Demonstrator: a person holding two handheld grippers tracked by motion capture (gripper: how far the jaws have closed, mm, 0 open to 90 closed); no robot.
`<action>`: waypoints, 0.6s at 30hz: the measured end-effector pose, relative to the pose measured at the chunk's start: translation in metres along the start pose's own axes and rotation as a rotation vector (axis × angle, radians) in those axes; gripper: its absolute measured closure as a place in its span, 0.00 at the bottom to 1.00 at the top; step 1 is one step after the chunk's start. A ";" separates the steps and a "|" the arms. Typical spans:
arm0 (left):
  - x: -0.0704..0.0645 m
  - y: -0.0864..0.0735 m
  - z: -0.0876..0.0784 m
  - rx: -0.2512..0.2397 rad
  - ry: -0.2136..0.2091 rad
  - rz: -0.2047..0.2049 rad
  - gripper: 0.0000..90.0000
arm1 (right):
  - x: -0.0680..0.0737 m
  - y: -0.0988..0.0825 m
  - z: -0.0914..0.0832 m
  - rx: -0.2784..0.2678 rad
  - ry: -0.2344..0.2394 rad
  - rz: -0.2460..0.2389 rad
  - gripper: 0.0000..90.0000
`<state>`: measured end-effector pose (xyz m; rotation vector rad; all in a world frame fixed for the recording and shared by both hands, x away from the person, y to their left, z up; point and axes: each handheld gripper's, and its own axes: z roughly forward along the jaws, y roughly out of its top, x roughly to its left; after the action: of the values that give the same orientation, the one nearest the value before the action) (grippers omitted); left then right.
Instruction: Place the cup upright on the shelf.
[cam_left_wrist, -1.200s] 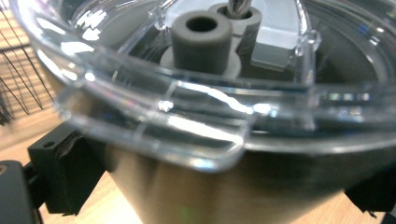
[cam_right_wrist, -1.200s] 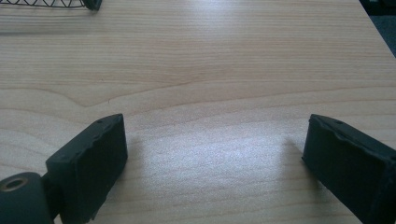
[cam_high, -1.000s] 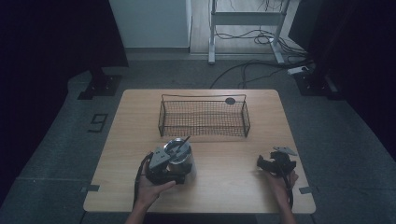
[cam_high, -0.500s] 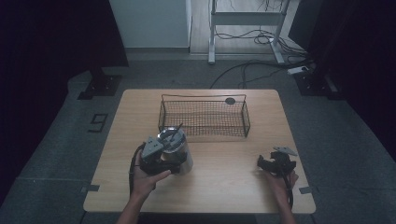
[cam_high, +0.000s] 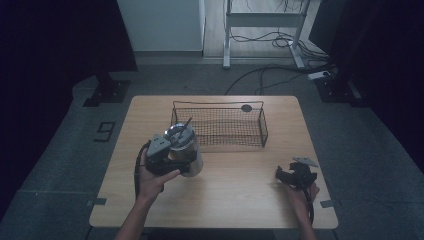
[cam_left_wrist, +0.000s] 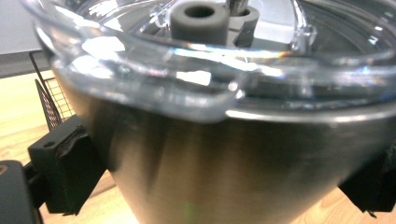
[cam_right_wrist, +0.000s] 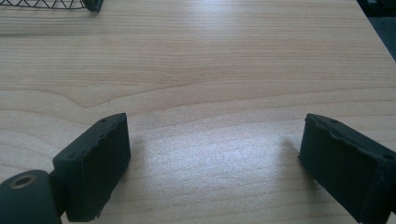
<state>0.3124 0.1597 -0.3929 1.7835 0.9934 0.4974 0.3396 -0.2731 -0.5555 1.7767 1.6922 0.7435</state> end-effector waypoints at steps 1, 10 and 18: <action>0.001 0.002 0.001 -0.002 0.002 0.001 0.04 | 0.000 0.000 0.000 0.000 0.000 0.000 0.09; 0.006 0.015 0.010 0.005 0.016 -0.003 0.04 | 0.000 0.000 0.000 -0.001 0.000 -0.002 0.10; 0.003 0.030 0.014 0.006 0.023 0.021 0.04 | 0.000 0.000 0.000 -0.002 0.000 -0.003 0.10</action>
<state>0.3361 0.1496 -0.3719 1.7988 0.9938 0.5300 0.3396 -0.2732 -0.5555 1.7728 1.6935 0.7435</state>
